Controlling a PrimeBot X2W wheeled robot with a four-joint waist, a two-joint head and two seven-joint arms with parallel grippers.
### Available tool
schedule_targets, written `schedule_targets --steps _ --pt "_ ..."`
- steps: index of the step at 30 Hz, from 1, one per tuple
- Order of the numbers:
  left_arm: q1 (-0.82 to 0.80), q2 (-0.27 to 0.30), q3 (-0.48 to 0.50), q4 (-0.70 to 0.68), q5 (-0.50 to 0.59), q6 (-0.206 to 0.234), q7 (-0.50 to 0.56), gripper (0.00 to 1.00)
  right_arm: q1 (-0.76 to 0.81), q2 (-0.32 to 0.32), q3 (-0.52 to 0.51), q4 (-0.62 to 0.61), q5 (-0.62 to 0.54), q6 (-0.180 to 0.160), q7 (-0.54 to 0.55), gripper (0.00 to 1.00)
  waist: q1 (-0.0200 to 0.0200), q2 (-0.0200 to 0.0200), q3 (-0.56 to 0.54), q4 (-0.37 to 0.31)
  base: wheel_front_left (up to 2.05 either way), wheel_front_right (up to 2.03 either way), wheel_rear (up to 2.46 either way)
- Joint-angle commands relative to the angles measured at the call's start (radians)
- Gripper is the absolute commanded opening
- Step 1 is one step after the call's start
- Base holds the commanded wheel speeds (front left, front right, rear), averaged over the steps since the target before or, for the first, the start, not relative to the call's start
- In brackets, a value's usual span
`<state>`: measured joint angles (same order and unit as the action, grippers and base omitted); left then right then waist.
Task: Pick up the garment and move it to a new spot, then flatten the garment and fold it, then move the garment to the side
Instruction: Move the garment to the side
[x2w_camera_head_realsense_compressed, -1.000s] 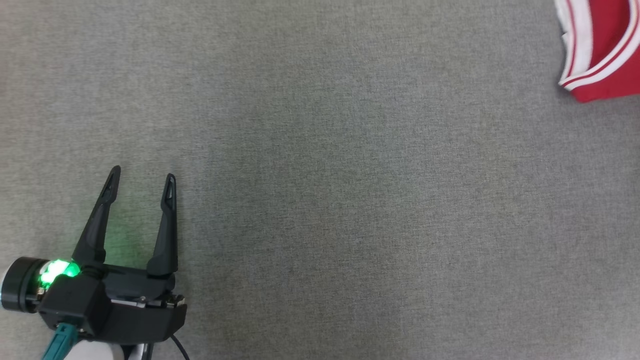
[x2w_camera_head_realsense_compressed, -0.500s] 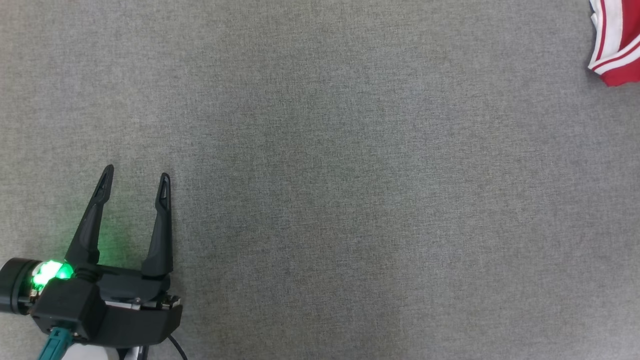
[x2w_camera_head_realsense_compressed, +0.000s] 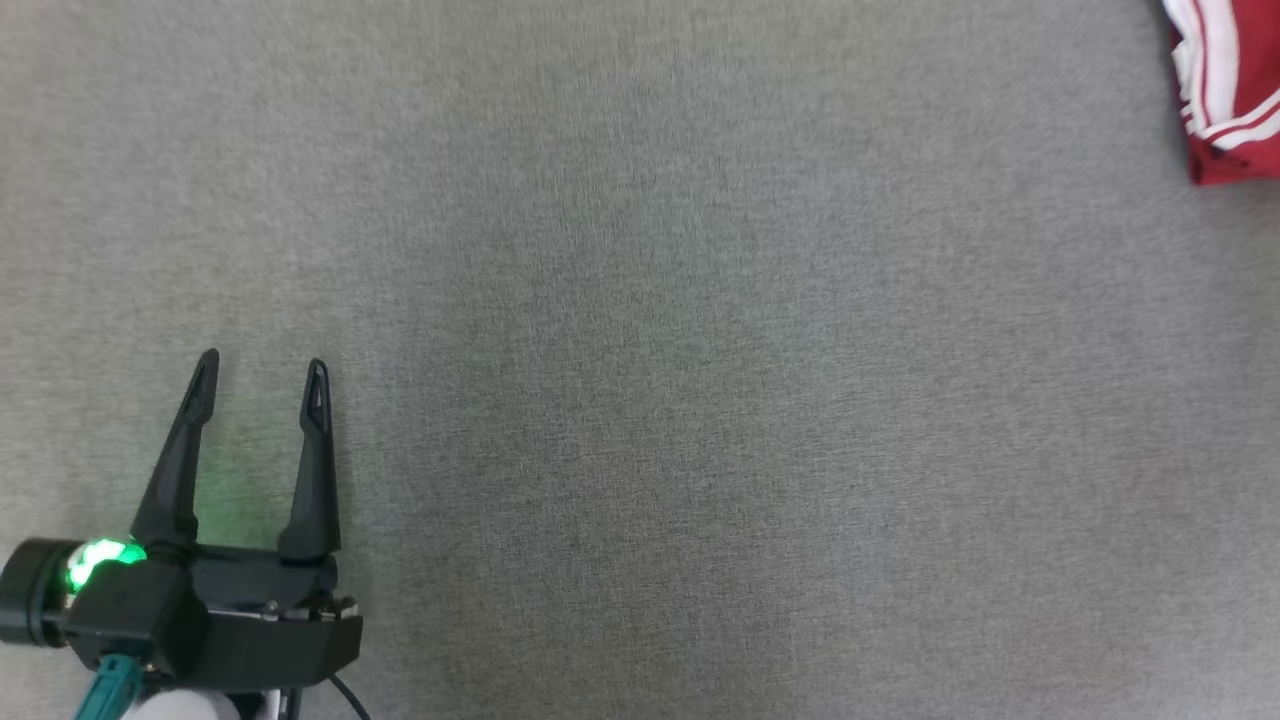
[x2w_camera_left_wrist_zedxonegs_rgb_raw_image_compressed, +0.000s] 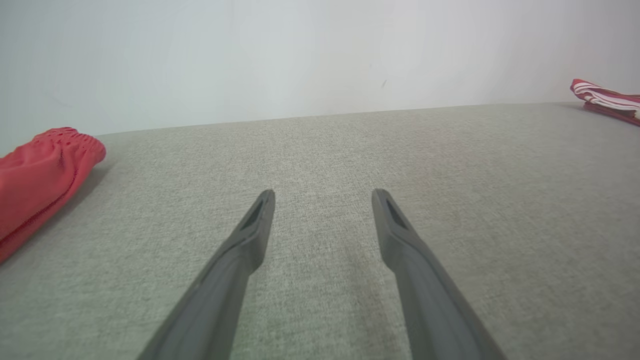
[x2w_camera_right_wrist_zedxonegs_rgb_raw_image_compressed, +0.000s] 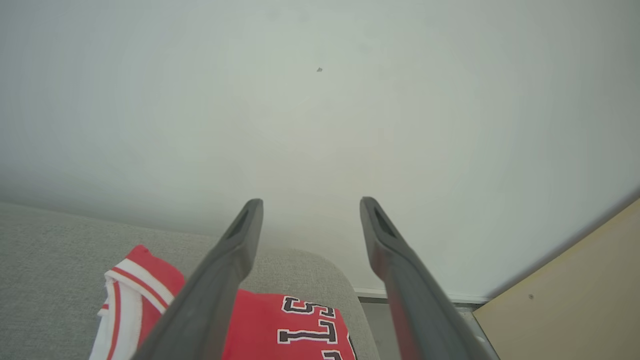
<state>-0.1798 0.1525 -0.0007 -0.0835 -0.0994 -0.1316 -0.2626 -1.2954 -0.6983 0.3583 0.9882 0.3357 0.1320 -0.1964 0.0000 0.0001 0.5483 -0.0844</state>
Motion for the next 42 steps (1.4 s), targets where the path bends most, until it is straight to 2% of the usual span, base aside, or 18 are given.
schedule_targets --steps 1,10,20,34,42 --pt "0.017 -0.009 0.004 0.005 -0.004 0.002 -0.003 1.0 0.027 0.014 -0.003 -0.01 0.017 -0.003 -0.015 1.0 0.0 -0.0001 -0.042 0.005 0.0 0.0 0.0" --pt "0.087 -0.048 0.046 0.031 -0.004 0.007 -0.003 1.0 0.216 0.139 -0.059 -0.169 0.042 -0.003 -0.066 1.0 0.0 -0.0001 -0.196 0.042 0.0 0.0 0.0" --pt "0.144 -0.068 0.071 0.071 -0.012 0.005 -0.003 1.0 0.585 0.286 -0.216 -0.385 -0.024 -0.003 -0.069 1.0 0.0 -0.0001 -0.341 0.102 0.0 0.0 0.0" --pt "0.195 -0.075 0.072 0.114 -0.012 0.002 -0.003 1.0 1.045 0.474 -0.328 -0.701 -0.053 -0.003 -0.019 1.0 0.0 -0.0001 -0.451 0.143 0.0 0.0 0.0" --pt "0.233 -0.078 0.075 0.139 -0.012 0.002 -0.003 1.0 1.226 0.538 -0.368 -0.804 -0.063 -0.003 0.011 1.0 0.0 -0.0001 -0.516 0.135 0.0 0.0 0.0"
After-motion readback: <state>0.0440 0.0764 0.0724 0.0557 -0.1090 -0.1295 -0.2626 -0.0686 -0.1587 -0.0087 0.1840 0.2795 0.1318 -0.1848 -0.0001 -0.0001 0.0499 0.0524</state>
